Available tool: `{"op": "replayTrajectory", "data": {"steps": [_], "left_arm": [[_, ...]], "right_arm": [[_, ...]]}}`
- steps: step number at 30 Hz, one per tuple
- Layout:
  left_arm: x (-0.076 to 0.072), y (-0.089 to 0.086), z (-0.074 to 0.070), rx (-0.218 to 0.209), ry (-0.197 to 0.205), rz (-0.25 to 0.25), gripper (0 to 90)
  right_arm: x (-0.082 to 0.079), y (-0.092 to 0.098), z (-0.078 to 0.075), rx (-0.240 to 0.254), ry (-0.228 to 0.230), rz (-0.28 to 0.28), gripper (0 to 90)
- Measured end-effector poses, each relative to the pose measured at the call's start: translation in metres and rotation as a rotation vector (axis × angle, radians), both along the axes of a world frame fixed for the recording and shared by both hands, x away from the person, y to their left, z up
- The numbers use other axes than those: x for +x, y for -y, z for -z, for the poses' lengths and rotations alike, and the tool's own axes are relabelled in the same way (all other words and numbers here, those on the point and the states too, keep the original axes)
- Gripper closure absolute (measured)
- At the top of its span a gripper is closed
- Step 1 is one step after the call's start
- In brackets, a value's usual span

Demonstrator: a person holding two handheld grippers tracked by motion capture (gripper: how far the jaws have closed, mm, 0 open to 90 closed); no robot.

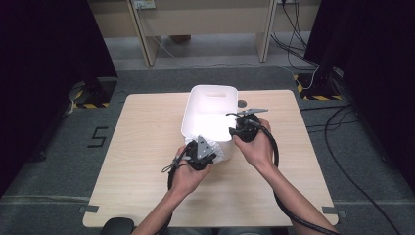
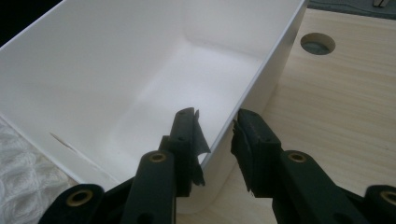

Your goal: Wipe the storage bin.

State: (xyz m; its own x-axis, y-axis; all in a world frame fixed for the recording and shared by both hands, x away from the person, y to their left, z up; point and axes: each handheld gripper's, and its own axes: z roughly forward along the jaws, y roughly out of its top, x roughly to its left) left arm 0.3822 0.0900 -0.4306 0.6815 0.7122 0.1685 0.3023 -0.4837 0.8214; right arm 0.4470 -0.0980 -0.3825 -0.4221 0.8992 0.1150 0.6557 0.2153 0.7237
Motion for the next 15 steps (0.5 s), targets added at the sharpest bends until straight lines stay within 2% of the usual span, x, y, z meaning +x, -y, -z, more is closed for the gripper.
{"op": "replayTrajectory", "data": {"steps": [4, 7, 13, 15], "left_arm": [[0.0003, 0.0013, 0.0016, 0.002, -0.003, -0.005, 74.1], [0.0004, 0.0012, 0.0019, 0.023, -0.004, 0.000, 74.1], [0.0012, 0.0036, 0.0058, 0.018, -0.013, -0.005, 74.1], [0.0014, 0.0038, 0.0063, 0.034, -0.012, -0.003, 74.1]], "right_arm": [[0.0000, -0.0001, 0.0000, 0.000, 0.000, 0.000, 69.2], [0.0000, -0.0001, 0.0001, 0.000, 0.002, 0.000, 69.2], [0.0000, -0.0001, 0.0001, 0.001, 0.002, 0.000, 69.2], [0.0000, -0.0001, 0.0001, 0.001, 0.000, 0.001, 69.2]]}}
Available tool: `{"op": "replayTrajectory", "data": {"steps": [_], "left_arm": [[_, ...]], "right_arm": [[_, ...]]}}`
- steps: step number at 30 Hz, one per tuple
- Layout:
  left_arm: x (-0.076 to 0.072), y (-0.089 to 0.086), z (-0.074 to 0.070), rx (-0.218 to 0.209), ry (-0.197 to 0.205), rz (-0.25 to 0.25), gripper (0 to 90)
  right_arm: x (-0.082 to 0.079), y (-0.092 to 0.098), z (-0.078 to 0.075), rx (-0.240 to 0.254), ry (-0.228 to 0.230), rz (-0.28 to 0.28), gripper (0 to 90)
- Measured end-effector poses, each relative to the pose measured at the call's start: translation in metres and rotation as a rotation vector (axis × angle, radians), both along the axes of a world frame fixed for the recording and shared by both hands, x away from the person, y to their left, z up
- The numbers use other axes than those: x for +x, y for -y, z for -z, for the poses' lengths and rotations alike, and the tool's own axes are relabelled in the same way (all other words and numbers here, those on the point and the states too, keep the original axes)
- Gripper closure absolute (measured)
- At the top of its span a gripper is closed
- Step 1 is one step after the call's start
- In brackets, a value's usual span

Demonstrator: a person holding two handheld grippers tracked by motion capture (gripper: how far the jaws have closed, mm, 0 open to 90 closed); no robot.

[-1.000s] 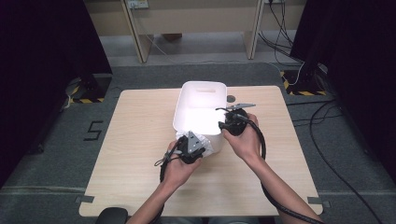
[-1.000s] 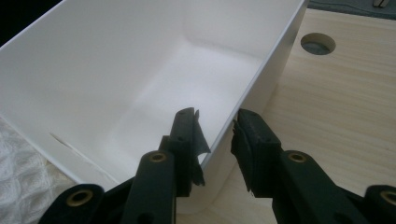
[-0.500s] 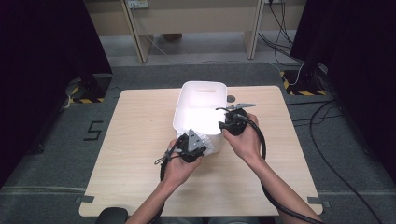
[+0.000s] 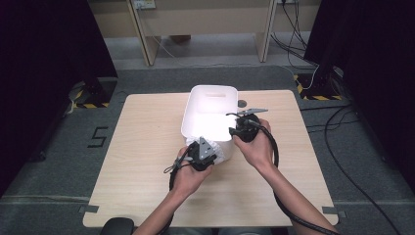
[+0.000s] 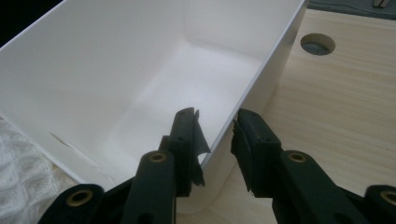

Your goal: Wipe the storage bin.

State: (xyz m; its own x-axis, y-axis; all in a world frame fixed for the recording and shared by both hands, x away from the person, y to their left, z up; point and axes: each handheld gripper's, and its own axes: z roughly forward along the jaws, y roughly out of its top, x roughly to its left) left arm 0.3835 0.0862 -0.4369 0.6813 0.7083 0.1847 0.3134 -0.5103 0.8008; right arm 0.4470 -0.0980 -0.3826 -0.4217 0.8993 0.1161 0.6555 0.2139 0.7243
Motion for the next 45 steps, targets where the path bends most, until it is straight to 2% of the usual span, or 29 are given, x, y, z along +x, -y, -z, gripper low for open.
{"op": "replayTrajectory", "data": {"steps": [3, 6, 14, 19, 25, 26, 27, 31, 34, 45], "left_arm": [[0.001, 0.001, 0.003, -0.003, -0.004, -0.004, 74.1], [0.002, 0.003, 0.006, 0.013, -0.012, 0.000, 74.1], [0.004, 0.004, 0.011, -0.001, -0.022, -0.005, 74.1], [0.004, 0.005, 0.013, 0.007, -0.030, 0.000, 74.1], [0.003, 0.007, 0.015, 0.012, -0.022, -0.002, 74.2], [0.003, 0.007, 0.015, 0.025, -0.027, 0.007, 74.2], [0.003, 0.007, 0.017, 0.021, -0.028, 0.003, 74.3], [0.005, 0.011, 0.030, 0.049, -0.065, 0.008, 74.3], [0.006, 0.012, 0.039, 0.059, -0.068, 0.004, 74.4], [0.009, 0.013, 0.050, 0.065, -0.092, 0.005, 74.3]], "right_arm": [[0.000, 0.000, 0.000, 0.000, 0.000, 0.000, 69.2], [0.000, 0.000, 0.000, -0.001, 0.003, -0.002, 69.2], [0.000, 0.000, 0.000, 0.000, 0.004, -0.001, 69.3], [0.000, 0.000, 0.000, -0.002, 0.004, 0.000, 69.3], [0.000, 0.000, 0.000, -0.002, 0.004, 0.000, 69.3], [0.000, -0.001, 0.000, -0.001, 0.003, 0.002, 69.3], [-0.001, -0.001, 0.000, -0.001, 0.003, 0.003, 69.3], [-0.001, -0.001, 0.000, -0.003, 0.004, 0.000, 69.3], [-0.001, 0.000, 0.000, 0.003, 0.003, 0.001, 69.3], [-0.001, 0.000, 0.000, 0.003, 0.003, 0.001, 69.3]]}}
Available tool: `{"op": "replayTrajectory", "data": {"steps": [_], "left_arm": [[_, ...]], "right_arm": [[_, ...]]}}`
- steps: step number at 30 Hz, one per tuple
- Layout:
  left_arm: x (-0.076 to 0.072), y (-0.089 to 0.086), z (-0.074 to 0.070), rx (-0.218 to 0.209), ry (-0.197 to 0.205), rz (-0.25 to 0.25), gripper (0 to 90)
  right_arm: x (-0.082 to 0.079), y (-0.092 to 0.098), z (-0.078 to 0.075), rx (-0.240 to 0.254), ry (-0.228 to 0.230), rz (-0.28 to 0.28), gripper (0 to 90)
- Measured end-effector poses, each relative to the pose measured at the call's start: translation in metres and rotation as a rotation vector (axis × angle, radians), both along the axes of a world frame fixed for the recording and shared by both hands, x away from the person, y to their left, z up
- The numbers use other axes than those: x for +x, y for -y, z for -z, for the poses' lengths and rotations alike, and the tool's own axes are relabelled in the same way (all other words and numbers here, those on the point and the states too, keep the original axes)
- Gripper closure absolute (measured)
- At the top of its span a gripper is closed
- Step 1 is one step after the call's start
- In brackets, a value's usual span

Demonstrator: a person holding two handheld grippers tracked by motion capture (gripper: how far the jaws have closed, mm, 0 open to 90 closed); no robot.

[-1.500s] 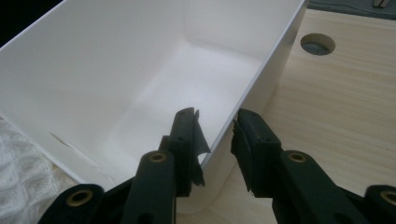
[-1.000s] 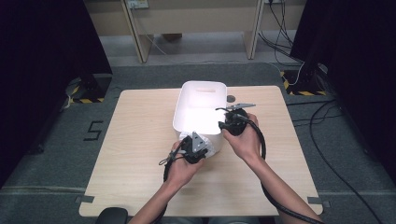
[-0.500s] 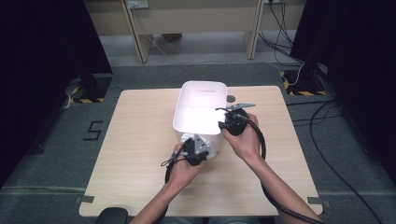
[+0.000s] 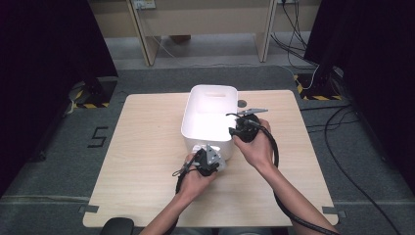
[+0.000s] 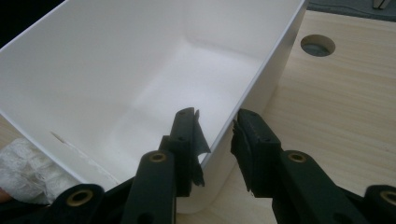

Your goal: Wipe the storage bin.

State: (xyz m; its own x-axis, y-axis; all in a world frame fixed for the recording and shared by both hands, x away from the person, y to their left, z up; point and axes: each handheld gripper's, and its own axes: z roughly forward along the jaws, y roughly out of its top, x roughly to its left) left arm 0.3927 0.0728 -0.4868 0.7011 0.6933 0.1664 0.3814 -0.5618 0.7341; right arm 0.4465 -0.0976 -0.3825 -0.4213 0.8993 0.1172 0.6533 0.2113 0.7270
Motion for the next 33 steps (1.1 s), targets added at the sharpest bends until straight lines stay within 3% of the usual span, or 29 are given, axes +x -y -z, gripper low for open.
{"op": "replayTrajectory", "data": {"steps": [6, 17, 33], "left_arm": [[0.002, 0.001, 0.010, 0.011, -0.006, -0.005, 74.3], [0.000, 0.002, 0.009, -0.002, 0.013, -0.008, 74.4], [-0.006, 0.010, -0.017, -0.051, 0.077, 0.018, 74.4]], "right_arm": [[0.001, 0.000, 0.000, -0.001, 0.002, -0.004, 69.3], [0.001, 0.000, 0.000, -0.001, 0.005, -0.003, 69.3], [0.001, 0.000, 0.000, 0.000, 0.004, -0.002, 69.3]]}}
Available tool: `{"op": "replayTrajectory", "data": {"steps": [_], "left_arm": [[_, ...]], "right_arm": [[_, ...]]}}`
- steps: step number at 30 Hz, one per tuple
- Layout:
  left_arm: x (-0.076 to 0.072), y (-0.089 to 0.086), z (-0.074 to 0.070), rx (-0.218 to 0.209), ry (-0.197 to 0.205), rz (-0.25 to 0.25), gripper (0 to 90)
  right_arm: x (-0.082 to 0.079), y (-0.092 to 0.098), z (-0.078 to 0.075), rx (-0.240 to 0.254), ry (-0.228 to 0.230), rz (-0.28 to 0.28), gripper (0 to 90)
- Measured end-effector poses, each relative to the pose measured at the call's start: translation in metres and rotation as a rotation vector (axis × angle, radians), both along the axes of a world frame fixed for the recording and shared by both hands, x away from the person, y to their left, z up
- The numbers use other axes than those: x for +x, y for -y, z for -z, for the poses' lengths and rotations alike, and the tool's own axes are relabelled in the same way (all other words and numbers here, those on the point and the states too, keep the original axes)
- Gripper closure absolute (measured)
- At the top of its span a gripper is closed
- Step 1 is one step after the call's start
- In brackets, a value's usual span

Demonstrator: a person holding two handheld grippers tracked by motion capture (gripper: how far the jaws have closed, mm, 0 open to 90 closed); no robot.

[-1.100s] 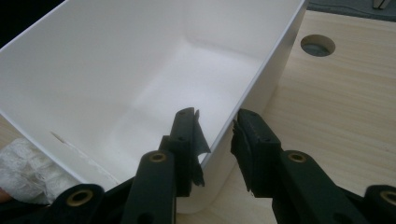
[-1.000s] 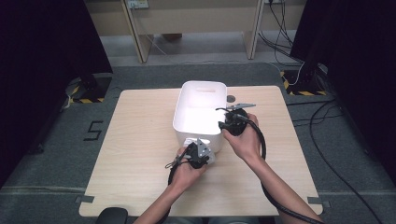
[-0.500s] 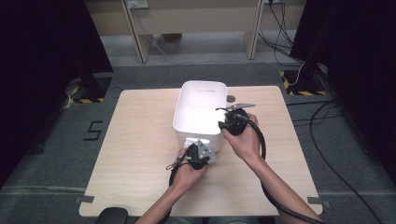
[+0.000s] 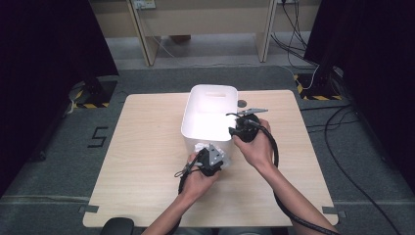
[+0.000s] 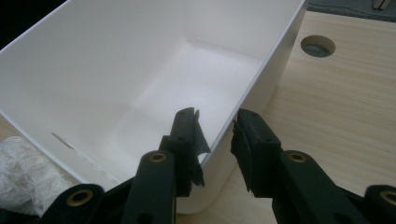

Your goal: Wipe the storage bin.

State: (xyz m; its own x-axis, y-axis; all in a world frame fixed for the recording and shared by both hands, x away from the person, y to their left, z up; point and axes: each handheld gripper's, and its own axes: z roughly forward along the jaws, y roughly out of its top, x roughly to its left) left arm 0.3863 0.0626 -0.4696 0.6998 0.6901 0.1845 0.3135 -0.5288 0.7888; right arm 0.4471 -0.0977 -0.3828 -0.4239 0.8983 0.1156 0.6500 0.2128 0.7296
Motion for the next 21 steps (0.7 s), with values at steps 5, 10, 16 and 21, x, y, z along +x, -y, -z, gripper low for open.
{"op": "replayTrajectory", "data": {"steps": [5, 10, 16, 21], "left_arm": [[-0.002, 0.003, -0.011, -0.014, 0.021, 0.015, 74.4], [-0.003, 0.004, -0.020, -0.029, 0.033, 0.022, 74.4], [-0.004, 0.006, -0.034, -0.049, 0.049, 0.031, 74.4], [-0.004, 0.007, -0.037, -0.042, 0.047, 0.035, 74.4]], "right_arm": [[0.000, 0.000, 0.000, 0.001, -0.001, 0.001, 69.3], [0.000, 0.000, 0.000, 0.000, -0.001, 0.001, 69.3], [0.000, 0.000, 0.000, 0.001, -0.003, 0.003, 69.3], [0.000, 0.000, 0.000, 0.002, -0.005, 0.005, 69.2]]}}
